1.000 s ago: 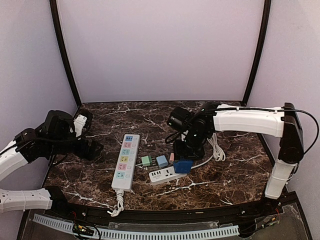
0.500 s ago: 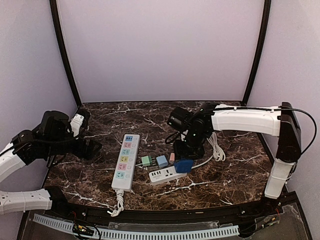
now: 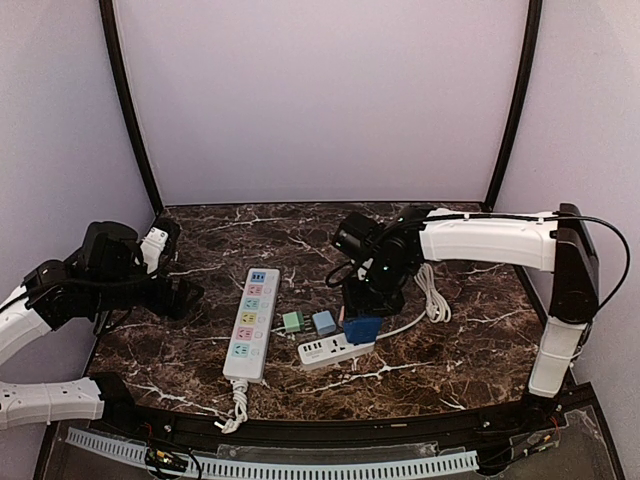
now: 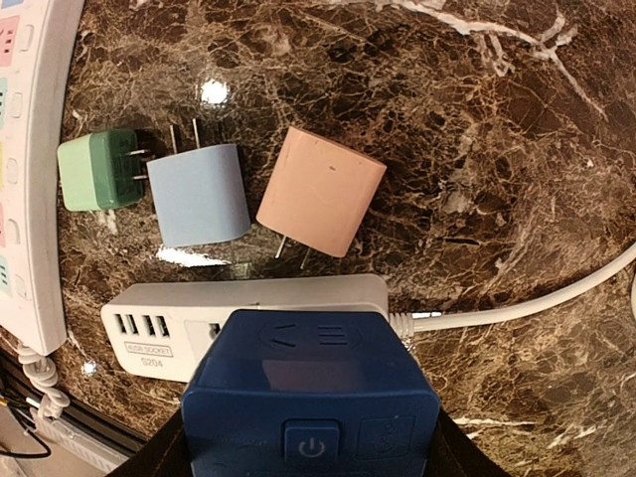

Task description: Insert the plug

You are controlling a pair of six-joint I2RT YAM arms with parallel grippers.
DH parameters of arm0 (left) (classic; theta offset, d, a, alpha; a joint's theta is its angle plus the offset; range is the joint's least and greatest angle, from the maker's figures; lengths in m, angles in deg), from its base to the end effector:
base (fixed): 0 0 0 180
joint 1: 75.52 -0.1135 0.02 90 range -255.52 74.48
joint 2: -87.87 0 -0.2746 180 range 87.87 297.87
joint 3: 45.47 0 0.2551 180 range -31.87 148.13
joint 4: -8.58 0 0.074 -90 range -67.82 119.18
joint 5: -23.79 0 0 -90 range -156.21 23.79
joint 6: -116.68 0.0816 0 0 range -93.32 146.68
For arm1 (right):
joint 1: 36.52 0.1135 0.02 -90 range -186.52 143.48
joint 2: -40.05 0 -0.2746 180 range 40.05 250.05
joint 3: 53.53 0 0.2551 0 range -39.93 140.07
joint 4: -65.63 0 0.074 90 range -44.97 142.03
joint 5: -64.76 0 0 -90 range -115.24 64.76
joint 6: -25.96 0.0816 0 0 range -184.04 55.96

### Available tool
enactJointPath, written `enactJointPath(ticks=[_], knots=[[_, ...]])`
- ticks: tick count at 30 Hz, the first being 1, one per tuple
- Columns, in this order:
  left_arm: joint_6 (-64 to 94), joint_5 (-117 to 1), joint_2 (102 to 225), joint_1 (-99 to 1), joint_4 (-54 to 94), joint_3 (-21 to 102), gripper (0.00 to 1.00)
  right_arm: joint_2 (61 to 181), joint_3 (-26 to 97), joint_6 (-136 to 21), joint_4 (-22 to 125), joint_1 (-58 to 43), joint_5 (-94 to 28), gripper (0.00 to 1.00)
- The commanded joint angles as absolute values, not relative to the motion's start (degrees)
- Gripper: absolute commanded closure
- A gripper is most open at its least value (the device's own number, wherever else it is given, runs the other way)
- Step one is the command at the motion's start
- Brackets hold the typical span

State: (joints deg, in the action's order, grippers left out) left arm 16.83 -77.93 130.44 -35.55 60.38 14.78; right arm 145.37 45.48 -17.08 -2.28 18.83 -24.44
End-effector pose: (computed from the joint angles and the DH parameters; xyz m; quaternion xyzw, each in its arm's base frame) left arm 0.1549 -0.1082 0.2904 0.1822 0.8611 -0.1145 0.4607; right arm 0.2218 0.3189 0.2006 -0.0715 0.9879 0.1026 0.0915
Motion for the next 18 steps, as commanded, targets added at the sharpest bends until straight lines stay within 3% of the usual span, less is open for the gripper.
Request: enactJointPath(ticks=[1, 18], knots=[[17.30, -78.59, 130.06, -35.88, 60.08, 13.66, 0.01, 145.88, 47.00, -17.67, -2.09, 18.40, -24.49, 1.00], [17.58, -78.51, 130.32, -35.90, 59.74, 13.57, 0.01, 145.98, 45.97, -16.46, -4.00, 18.64, -24.59, 1.00]])
